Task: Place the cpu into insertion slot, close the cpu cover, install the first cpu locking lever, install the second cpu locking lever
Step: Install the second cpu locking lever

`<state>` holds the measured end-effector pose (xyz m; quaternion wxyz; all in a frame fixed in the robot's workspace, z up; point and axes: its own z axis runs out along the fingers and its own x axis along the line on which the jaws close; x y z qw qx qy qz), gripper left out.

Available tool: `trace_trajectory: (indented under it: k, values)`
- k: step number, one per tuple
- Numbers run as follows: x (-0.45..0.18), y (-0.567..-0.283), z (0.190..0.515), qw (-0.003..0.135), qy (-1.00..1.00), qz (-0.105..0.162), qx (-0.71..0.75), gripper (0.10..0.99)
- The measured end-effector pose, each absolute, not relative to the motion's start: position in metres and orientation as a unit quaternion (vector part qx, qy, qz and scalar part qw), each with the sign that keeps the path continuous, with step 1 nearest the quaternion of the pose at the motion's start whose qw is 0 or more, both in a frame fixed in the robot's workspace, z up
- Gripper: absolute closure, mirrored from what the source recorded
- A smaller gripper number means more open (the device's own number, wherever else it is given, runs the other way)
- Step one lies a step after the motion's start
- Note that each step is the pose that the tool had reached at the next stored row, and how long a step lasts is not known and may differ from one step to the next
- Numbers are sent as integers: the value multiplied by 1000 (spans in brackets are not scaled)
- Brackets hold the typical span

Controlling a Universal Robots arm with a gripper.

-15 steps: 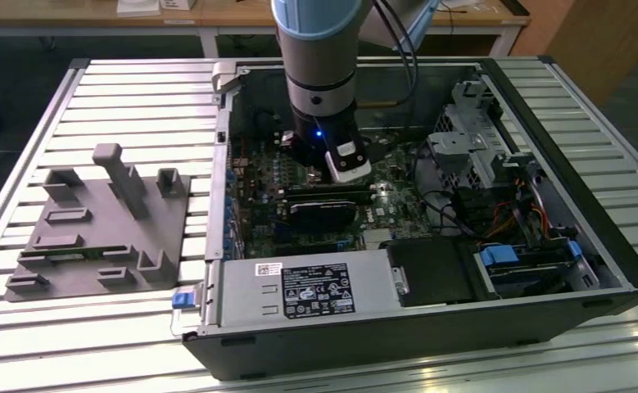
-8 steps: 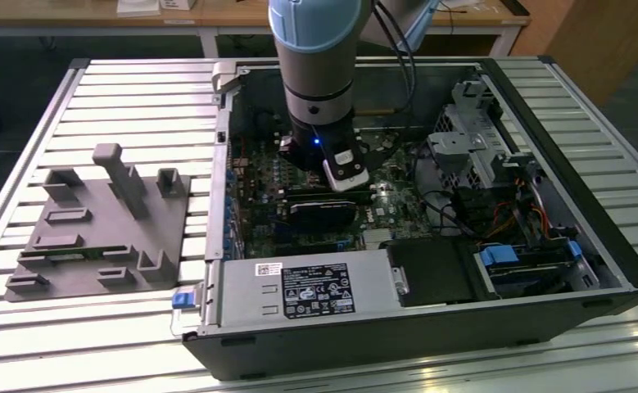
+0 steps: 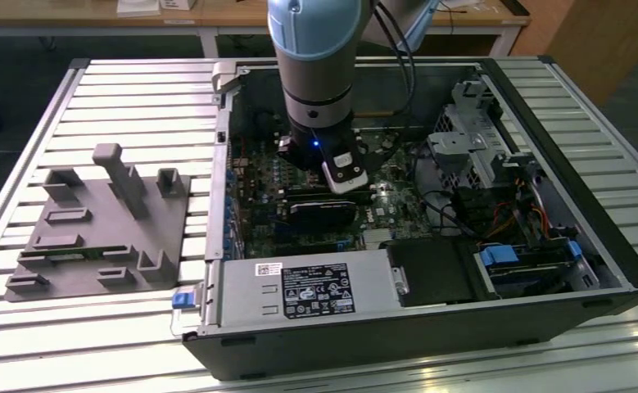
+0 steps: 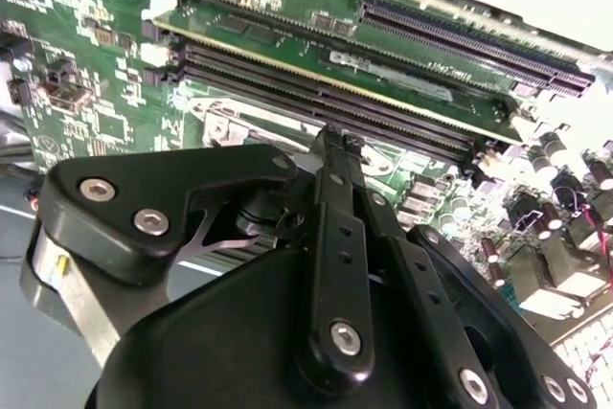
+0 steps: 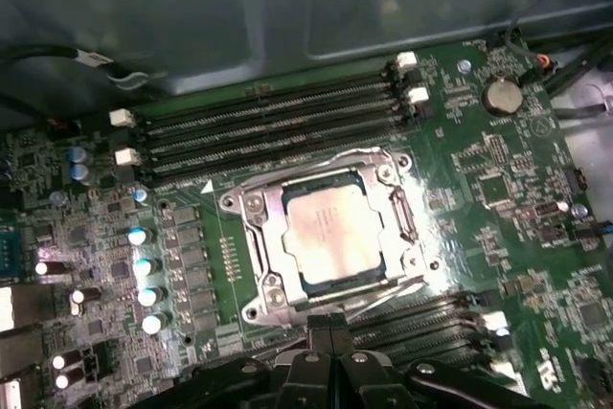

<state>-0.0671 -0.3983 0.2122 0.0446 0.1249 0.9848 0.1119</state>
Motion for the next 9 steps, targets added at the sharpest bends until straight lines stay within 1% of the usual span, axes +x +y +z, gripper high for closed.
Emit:
trace_trajectory:
  k: [9]
  values:
    - [-72, -406, 206, 42, 983, 129, 125, 980]
